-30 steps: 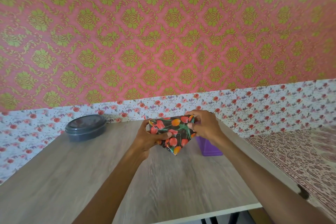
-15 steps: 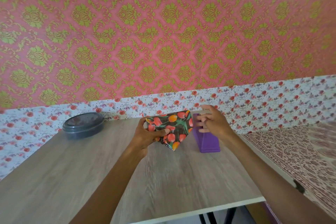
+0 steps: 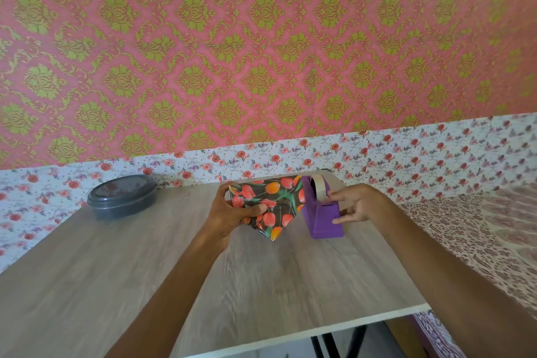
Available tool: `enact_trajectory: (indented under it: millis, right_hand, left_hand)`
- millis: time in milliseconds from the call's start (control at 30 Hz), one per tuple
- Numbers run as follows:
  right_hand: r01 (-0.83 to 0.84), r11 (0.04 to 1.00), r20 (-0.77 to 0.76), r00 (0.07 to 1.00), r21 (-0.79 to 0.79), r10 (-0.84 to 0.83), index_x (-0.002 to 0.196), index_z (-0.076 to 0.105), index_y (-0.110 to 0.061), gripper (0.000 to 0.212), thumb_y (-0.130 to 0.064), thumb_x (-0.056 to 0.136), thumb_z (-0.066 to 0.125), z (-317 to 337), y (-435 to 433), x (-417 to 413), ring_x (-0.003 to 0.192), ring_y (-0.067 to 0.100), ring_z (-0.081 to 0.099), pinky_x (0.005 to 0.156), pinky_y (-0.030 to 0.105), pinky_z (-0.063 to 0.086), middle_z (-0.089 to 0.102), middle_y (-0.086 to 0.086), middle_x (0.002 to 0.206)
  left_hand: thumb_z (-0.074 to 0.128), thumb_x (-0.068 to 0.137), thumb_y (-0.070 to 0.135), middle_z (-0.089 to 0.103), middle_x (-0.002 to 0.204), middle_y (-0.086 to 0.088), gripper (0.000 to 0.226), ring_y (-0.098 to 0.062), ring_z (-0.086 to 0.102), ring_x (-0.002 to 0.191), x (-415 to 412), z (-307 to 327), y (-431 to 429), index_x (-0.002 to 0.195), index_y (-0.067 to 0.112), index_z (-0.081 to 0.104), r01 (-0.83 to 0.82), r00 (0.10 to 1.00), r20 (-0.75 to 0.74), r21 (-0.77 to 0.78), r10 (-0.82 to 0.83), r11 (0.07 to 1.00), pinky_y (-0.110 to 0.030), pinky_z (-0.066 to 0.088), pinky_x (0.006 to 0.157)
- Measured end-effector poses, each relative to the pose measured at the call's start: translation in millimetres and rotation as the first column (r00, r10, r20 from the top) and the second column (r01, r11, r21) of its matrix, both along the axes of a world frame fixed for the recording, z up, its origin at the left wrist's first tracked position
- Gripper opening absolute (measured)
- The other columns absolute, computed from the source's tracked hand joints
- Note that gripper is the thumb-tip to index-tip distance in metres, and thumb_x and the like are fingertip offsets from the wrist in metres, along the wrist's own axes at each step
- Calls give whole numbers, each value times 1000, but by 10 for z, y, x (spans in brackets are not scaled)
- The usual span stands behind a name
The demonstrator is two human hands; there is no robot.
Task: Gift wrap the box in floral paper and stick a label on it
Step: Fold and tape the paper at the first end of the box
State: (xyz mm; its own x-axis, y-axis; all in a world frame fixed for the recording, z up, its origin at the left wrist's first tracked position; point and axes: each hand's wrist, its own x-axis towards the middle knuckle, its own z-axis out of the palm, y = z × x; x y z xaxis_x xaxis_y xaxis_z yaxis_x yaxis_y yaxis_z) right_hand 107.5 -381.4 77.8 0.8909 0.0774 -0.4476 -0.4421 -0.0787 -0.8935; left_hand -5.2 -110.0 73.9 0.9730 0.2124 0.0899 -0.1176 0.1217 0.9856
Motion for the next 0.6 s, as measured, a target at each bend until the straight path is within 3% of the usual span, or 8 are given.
enact_trajectory:
  millis: [67, 200, 300, 367, 433, 500, 600]
  right_hand:
    - [-17, 1000, -53, 998, -3, 17, 106, 63, -5, 18, -10, 90, 69, 62, 11, 28, 136, 42, 33, 89, 59, 53, 48, 6, 142]
    - [-62, 997, -125, 991, -50, 55, 125, 60, -3, 38, -14, 91, 68, 143, 48, 61, 140, 49, 20, 96, 59, 48, 32, 9, 152]
    - [-12, 999, -198, 980, -34, 5, 91, 67, 1, 16, -7, 81, 76, 173, 75, 54, 139, 50, 21, 99, 58, 46, 30, 17, 150]
    - [23, 999, -211, 977, -44, -32, 86, 64, 1, 17, -5, 79, 78, 154, 101, 51, 138, 49, 23, 98, 58, 47, 30, 19, 150]
    - [26, 997, -148, 988, -79, -37, 90, 60, 0, 18, -8, 84, 75, 145, 143, 28, 134, 45, 34, 100, 58, 45, 43, 15, 138]
    - [8, 996, -61, 998, -84, -13, 95, 56, -1, 14, -9, 92, 67, 133, 175, 1, 114, 42, 50, 102, 59, 42, 52, 6, 108]
    - [32, 999, 53, 998, 0, -32, 81, 51, -5, 17, -1, 96, 57, 85, 169, -46, 81, 34, 47, 88, 59, 46, 47, 8, 90]
  left_hand:
    - [87, 61, -5, 71, 101, -5, 78, -15, 72, 81, 13, -18, -17, 125, 16, 49, 4, 1000, 4, -1, -4, 1000, -27, 57, 57]
    - [87, 61, -6, 71, 97, -4, 75, -11, 73, 75, 26, -70, -66, 122, 17, 49, 1, 1000, 12, 6, -1, 1000, -26, 57, 56]
    - [89, 58, -2, 71, 102, -6, 78, -18, 73, 85, 41, -95, -71, 122, 18, 50, 0, 1000, 10, 15, 0, 1000, -31, 60, 63]
    - [89, 58, -1, 71, 102, -6, 78, -19, 72, 86, 51, -91, -65, 121, 20, 50, -3, 1000, 5, 7, 3, 1000, -33, 60, 65]
    - [89, 58, -2, 71, 101, -5, 76, -18, 72, 85, 43, -77, -57, 120, 21, 50, -7, 1000, 2, 1, 7, 1000, -32, 60, 65]
    - [89, 59, -2, 71, 100, -5, 75, -18, 72, 84, 35, -66, -43, 119, 20, 50, -3, 1000, -3, -6, 3, 1000, -32, 60, 64]
    - [89, 59, -3, 71, 103, -7, 76, -21, 72, 89, 38, -76, -6, 122, 19, 50, -2, 1000, -9, -17, 2, 1000, -32, 60, 64]
